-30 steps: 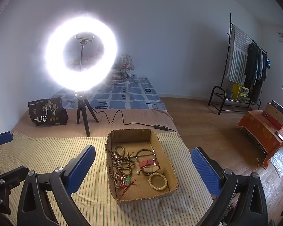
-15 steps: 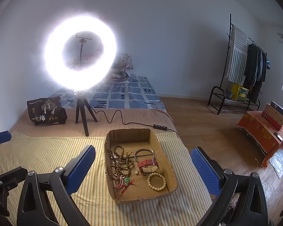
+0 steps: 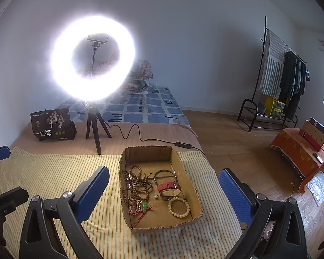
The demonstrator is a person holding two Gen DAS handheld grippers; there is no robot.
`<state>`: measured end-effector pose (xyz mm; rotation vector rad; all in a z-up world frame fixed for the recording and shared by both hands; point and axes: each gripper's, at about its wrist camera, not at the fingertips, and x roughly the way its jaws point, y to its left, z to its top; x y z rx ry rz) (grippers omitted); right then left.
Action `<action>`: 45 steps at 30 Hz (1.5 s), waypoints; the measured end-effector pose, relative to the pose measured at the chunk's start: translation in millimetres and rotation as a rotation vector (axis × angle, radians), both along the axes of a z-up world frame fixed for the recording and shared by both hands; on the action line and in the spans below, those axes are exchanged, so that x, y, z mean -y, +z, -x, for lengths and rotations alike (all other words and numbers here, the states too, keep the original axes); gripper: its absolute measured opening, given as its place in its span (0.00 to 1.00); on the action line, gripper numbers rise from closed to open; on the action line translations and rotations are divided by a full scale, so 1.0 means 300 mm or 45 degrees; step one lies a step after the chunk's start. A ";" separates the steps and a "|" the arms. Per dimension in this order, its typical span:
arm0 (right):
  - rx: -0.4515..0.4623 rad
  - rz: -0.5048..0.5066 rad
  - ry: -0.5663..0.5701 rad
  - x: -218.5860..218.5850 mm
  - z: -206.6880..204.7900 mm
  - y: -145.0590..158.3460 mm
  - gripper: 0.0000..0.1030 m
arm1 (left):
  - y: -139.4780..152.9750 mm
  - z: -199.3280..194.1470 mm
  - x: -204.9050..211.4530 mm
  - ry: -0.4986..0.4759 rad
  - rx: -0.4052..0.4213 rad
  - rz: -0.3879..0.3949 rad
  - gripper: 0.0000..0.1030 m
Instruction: Organize jewelry
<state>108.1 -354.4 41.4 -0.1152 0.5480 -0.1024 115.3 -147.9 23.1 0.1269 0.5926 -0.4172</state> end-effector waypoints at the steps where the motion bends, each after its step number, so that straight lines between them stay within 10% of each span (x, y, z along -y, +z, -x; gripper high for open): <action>1: -0.001 0.002 0.001 0.000 -0.001 -0.001 1.00 | 0.000 0.001 0.002 -0.001 -0.001 -0.001 0.99; 45: -0.026 0.019 -0.002 0.004 0.005 -0.028 1.00 | 0.005 0.013 0.005 0.009 0.006 -0.020 0.99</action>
